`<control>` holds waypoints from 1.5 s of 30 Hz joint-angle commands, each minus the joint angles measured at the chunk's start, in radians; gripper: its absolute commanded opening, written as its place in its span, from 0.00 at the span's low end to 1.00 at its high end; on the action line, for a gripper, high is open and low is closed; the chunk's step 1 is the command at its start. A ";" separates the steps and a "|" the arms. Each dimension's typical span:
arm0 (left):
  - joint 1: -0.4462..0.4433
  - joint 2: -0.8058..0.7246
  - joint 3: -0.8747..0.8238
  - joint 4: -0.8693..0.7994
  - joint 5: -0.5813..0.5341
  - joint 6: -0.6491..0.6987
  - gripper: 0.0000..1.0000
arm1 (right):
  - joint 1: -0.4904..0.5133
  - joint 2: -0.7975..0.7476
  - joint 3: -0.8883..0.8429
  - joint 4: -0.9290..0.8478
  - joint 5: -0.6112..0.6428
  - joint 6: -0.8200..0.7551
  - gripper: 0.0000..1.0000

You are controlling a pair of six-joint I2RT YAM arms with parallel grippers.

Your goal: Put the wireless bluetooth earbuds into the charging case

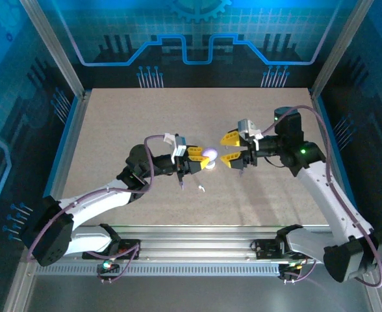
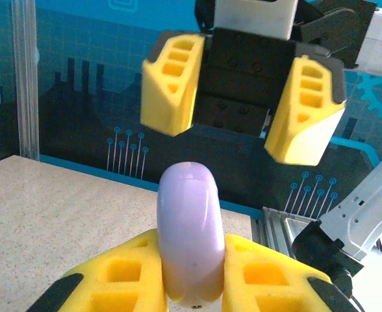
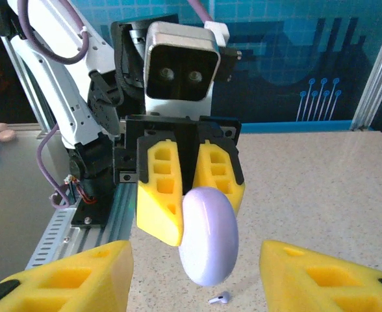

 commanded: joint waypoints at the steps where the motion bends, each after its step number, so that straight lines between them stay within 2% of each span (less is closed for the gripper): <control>1: -0.005 -0.029 0.019 0.009 0.019 0.025 0.13 | -0.012 -0.020 -0.010 -0.043 0.009 -0.024 0.55; 14: -0.004 -0.030 0.024 0.017 0.025 0.019 0.13 | 0.063 0.076 0.054 -0.095 0.036 -0.076 0.54; 20: -0.004 -0.033 0.022 0.019 0.027 0.021 0.13 | 0.095 0.131 0.098 -0.137 0.019 -0.118 0.48; 22: -0.005 -0.033 0.022 0.020 0.027 0.021 0.13 | 0.100 0.145 0.105 -0.145 0.009 -0.130 0.45; 28: -0.005 -0.038 0.028 0.013 0.030 0.024 0.13 | 0.103 0.175 0.142 -0.210 -0.008 -0.177 0.24; 31: -0.005 -0.038 0.028 0.009 0.029 0.024 0.14 | 0.105 0.177 0.150 -0.229 -0.004 -0.190 0.19; 33: -0.005 -0.040 0.032 -0.008 0.026 0.027 0.20 | 0.104 0.177 0.157 -0.243 0.005 -0.203 0.17; 36: -0.005 -0.052 0.045 -0.089 0.023 0.066 0.39 | 0.105 0.168 0.174 -0.289 0.046 -0.224 0.16; 39: -0.005 -0.093 0.073 -0.274 0.012 0.185 0.57 | 0.114 0.141 0.191 -0.341 0.160 -0.248 0.16; 41: -0.005 -0.125 0.113 -0.458 -0.006 0.302 0.63 | 0.143 0.110 0.184 -0.362 0.293 -0.280 0.16; 43: -0.005 -0.149 0.156 -0.633 -0.019 0.419 0.65 | 0.183 0.080 0.175 -0.376 0.411 -0.324 0.15; 45: -0.005 -0.162 0.191 -0.765 -0.028 0.510 0.65 | 0.212 0.061 0.167 -0.380 0.475 -0.350 0.14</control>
